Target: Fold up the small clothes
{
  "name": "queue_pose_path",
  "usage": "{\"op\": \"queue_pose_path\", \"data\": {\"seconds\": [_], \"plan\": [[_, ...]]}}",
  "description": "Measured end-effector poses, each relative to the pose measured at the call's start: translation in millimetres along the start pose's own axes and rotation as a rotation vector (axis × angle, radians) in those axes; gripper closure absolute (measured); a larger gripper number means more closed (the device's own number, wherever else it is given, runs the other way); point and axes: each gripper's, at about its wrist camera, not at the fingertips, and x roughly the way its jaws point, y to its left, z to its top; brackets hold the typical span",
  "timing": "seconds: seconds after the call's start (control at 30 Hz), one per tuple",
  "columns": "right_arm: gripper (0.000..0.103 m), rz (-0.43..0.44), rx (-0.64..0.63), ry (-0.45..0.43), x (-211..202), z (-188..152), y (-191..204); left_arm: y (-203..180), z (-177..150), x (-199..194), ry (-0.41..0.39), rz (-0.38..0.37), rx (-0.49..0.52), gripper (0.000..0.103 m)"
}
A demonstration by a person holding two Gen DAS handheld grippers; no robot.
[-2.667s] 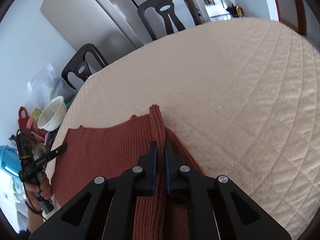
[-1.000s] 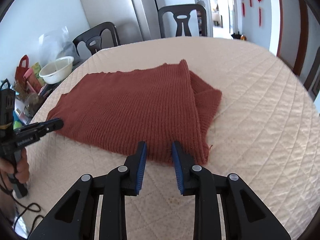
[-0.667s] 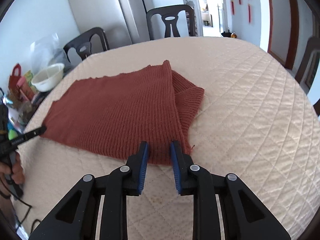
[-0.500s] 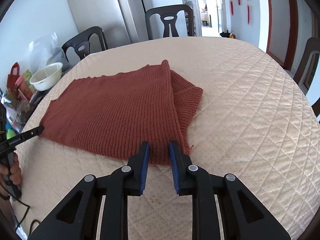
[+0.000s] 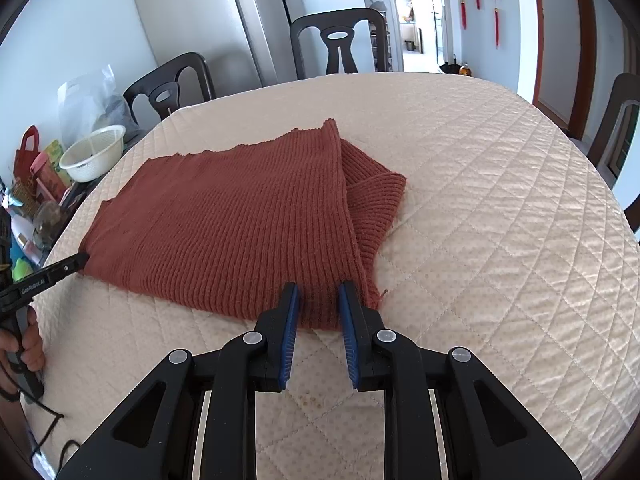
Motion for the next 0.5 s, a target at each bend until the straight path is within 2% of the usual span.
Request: {"op": "queue_pose_path", "data": {"seconds": [0.17,0.37,0.5], "plan": [[0.082,-0.017,-0.017,0.002,-2.8,1.6,5.0,-5.1,0.9,-3.7,-0.001,0.029,0.024,0.084],[0.082,-0.011,-0.024,-0.04,-10.8,10.4,11.1,-14.1,8.8,-15.2,-0.046,0.058,0.071,0.084],[0.082,-0.02,-0.03,-0.034,-5.5,14.1,11.1,-13.8,17.0,-12.1,-0.057,0.084,0.082,0.084]]}}
